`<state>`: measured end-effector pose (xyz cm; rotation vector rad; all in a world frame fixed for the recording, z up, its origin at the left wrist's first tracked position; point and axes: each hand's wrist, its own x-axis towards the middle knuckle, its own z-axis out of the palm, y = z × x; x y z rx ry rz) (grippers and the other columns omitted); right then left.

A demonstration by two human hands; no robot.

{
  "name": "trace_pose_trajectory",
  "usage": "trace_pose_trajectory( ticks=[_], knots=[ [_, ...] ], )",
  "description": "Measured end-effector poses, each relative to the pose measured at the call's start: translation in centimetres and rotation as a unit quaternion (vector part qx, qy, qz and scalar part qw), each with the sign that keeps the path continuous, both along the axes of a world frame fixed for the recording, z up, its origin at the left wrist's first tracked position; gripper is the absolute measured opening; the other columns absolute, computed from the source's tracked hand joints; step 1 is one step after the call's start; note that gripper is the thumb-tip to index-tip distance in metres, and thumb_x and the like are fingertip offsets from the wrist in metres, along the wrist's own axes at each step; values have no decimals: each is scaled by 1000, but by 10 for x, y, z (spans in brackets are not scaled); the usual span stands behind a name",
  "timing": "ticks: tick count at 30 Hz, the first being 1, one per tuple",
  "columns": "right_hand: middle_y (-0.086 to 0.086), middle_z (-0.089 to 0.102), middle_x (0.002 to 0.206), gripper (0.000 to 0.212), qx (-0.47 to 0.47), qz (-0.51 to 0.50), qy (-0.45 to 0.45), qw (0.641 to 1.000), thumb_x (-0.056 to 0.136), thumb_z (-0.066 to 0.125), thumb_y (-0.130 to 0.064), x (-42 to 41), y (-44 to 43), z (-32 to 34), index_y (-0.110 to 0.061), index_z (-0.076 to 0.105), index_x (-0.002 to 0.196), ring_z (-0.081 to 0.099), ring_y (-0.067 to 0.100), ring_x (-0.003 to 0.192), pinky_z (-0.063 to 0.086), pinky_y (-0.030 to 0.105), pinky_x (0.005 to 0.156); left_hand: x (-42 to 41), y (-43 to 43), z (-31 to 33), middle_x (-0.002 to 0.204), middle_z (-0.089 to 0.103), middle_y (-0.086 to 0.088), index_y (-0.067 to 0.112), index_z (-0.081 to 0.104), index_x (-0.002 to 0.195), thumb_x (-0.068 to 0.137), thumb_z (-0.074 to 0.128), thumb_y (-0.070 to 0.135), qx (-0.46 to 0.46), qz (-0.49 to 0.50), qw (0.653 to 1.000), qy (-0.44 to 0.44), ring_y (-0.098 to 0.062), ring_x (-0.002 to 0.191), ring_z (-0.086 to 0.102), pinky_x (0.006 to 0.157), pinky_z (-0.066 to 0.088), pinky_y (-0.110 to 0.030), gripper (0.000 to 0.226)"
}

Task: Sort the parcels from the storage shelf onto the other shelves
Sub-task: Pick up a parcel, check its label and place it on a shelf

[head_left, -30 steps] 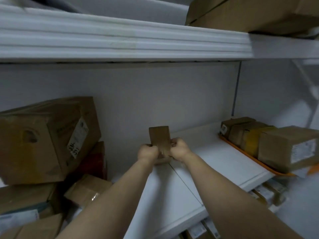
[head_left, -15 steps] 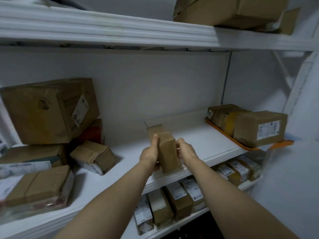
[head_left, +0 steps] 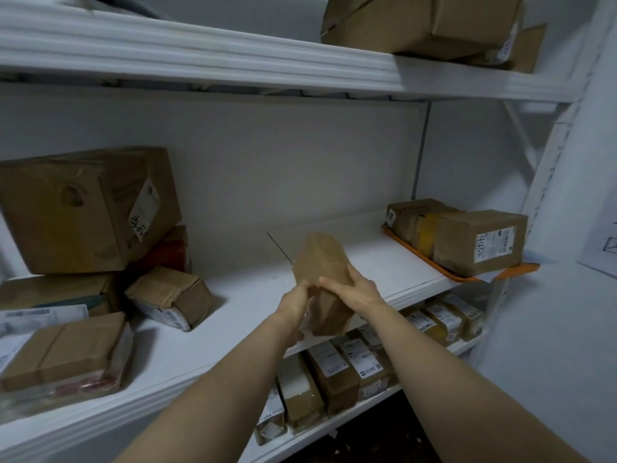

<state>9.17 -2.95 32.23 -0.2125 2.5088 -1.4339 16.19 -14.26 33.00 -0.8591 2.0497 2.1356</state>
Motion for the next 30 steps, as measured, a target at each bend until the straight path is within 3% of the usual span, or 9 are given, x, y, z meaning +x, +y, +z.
trace_pose_trajectory(
  ticks=[2, 5, 7, 10, 12, 16, 20, 24, 30],
  knots=[
    [11, 36, 132, 96, 58, -17, 12, 998, 66, 72, -66, -2, 0, 0, -36, 29, 146, 44, 35, 121, 41, 46, 105, 1, 4, 0, 135, 49, -10, 18, 54, 126, 96, 36, 43, 33, -7, 999, 6, -33, 120, 46, 96, 39, -43, 43],
    [11, 50, 124, 70, 55, -63, 41, 996, 76, 68, -46, -4, 7, -3, -27, 44, 139, 51, 30, 111, 47, 45, 99, 1, 8, -2, 105, 58, -7, 13, 61, 108, 96, 36, 33, 75, 48, 995, 41, -25, 95, 54, 78, 37, -33, 34],
    [8, 55, 120, 55, -58, -98, 12, 993, 85, 61, -38, 2, 15, -4, -22, 49, 136, 52, 27, 108, 50, 46, 96, 0, 4, -5, 103, 55, -8, 9, 56, 106, 96, 37, 29, 60, 110, 990, 57, -23, 85, 52, 76, 39, -33, 30],
    [9, 55, 121, 51, -249, -177, -112, 946, 90, 59, -43, 10, 27, -4, -16, 49, 132, 51, 28, 111, 50, 45, 93, -2, -3, -10, 121, 53, -11, 9, 50, 127, 96, 37, 36, 59, 142, 987, 36, -30, 110, 49, 98, 38, -41, 43],
    [11, 59, 119, 54, -299, -190, -165, 921, 88, 57, -51, 13, 34, -8, -17, 49, 129, 54, 30, 110, 50, 43, 88, -1, -1, -9, 126, 54, -10, 10, 49, 129, 97, 38, 40, 79, 120, 989, 33, -30, 115, 50, 100, 39, -40, 46],
    [13, 67, 109, 49, -341, -169, -230, 896, 90, 48, -57, 23, 44, -14, -17, 56, 118, 61, 28, 98, 49, 34, 73, 0, 10, -5, 108, 66, -13, 15, 58, 111, 94, 48, 42, 142, 65, 984, 82, -30, 102, 63, 92, 51, -41, 34],
    [17, 69, 101, 51, -372, -175, -275, 869, 93, 42, -58, 34, 57, -17, -12, 60, 105, 64, 32, 94, 45, 36, 99, 0, 20, -1, 103, 69, -16, 8, 60, 99, 91, 62, 33, 169, 54, 976, 125, -31, 95, 67, 84, 56, -42, 26],
    [18, 69, 100, 51, -379, -176, -280, 864, 93, 43, -55, 41, 67, -16, -10, 61, 106, 63, 35, 96, 41, 38, 105, 7, 31, 4, 97, 68, -15, 4, 59, 94, 90, 64, 22, 169, 58, 976, 124, -29, 87, 67, 74, 57, -38, 19],
    [13, 63, 107, 48, -422, -176, -233, 858, 85, 62, -52, 48, 75, -4, -16, 55, 116, 59, 26, 93, 48, 34, 65, 14, 36, 11, 100, 68, -17, -1, 59, 109, 95, 57, 19, 141, 76, 982, 104, -30, 89, 67, 83, 56, -42, 25]
  ],
)
